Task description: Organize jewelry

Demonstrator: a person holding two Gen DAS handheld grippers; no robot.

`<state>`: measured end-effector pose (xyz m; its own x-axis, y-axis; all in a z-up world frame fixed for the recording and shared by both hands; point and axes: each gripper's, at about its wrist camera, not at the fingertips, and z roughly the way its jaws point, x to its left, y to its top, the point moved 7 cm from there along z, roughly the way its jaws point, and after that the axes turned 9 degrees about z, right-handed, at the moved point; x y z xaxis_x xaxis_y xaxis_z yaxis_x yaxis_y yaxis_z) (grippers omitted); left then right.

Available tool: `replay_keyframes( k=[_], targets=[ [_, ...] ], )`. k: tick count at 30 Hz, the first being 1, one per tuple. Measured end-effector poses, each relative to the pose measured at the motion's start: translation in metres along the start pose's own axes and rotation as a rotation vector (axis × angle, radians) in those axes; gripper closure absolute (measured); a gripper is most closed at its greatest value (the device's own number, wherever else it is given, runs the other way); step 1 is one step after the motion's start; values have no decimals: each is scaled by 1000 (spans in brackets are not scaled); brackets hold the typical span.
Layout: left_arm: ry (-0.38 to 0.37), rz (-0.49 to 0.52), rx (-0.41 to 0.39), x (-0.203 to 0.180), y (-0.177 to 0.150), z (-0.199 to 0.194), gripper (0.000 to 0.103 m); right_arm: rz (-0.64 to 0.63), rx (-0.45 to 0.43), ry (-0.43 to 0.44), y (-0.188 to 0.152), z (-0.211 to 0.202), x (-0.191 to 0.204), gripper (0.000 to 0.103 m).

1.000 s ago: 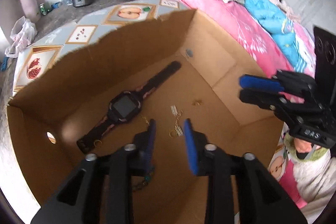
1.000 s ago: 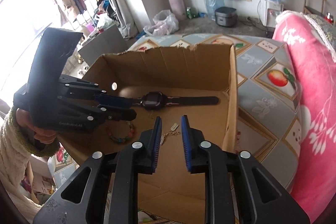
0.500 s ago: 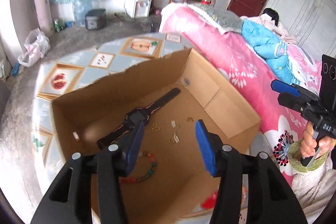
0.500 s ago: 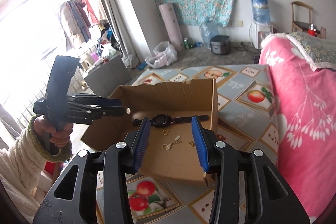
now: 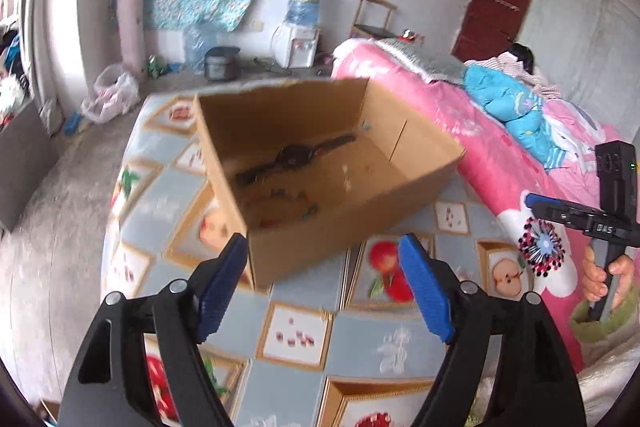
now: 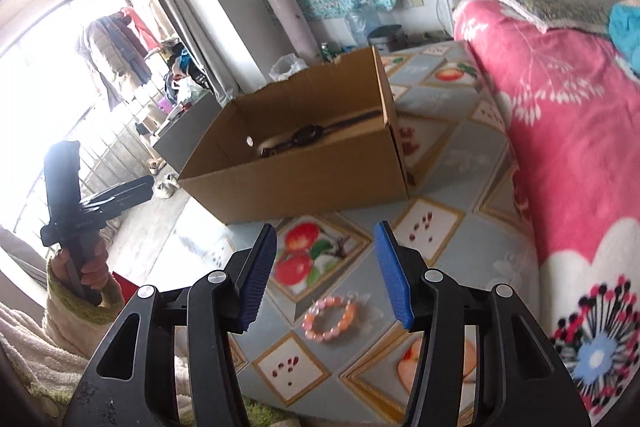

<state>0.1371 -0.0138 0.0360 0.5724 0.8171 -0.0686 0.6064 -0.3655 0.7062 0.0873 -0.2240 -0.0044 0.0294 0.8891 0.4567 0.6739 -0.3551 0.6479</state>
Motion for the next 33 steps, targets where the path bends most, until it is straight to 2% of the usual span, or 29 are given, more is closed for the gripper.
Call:
replay_keyframes(
  k=[3,7,12,18,22,27,33],
  targets=[
    [33,-29,48,-2,-31,12,27,40,54,17,-22,8,1,54],
    [88,-41,121,-5,-64,34,25,25,146,10,-52,32,16,54],
    [170,-92,213,5,-91,57,25,-57,210,-122,-76,67,27,54],
    [266,-160,282,17,-108,72,22,-95,261,-194,-93,84,25,54],
    [250,-195,300,17,-114,80,18,-127,270,-242,-96,88,26,54],
    [267,-181,301,14,-114,85,11,-139,248,-272,-89,87,24,38],
    [295,-156,310,9,-114,92,6,-126,148,-329,-59,71,15,16]
  ],
)
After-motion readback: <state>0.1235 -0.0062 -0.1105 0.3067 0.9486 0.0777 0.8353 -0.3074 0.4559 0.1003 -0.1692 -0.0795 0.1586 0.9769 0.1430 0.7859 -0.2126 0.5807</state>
